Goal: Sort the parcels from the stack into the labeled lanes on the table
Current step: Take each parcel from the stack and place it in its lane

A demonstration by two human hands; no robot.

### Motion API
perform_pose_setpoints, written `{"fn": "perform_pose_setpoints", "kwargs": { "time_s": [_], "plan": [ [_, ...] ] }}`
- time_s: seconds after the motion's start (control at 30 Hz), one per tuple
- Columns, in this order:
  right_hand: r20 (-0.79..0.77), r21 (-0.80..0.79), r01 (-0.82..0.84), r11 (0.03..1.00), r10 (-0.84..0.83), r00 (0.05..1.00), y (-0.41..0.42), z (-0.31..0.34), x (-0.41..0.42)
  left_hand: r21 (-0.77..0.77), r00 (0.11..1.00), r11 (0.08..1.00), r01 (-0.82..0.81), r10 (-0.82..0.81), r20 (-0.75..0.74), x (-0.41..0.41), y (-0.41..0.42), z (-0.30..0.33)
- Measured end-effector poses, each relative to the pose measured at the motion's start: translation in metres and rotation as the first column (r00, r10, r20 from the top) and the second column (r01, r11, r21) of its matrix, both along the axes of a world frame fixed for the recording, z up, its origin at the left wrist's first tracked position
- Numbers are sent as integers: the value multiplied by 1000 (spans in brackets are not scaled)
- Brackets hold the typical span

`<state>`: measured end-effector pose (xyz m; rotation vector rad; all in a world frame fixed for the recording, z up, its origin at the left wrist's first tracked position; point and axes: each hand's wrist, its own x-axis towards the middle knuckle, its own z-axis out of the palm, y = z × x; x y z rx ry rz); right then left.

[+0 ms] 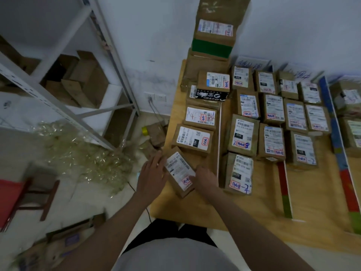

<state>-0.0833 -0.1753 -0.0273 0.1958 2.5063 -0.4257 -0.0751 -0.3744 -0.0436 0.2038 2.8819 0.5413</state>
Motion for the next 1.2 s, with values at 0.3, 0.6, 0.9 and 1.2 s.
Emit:
{"fn": "perform_pose_setpoints", "kwargs": {
  "time_s": [0.3,0.6,0.9,1.2],
  "plan": [
    [251,-129,152,980,-116,961,-40,-26,21,388,820,756,-527,333,466,24,-11,5],
    [168,-168,198,966,-170,971,-43,-13,25,333,794,800,-499,268,546,14,-16,-4],
    [-314,-56,-3,998,-14,949,-12,42,2,377,848,828,-414,201,490,-9,-39,52],
    [-528,34,64,997,-37,849,60,115,20,381,909,856,-349,211,360,-12,12,132]
  ]
}}
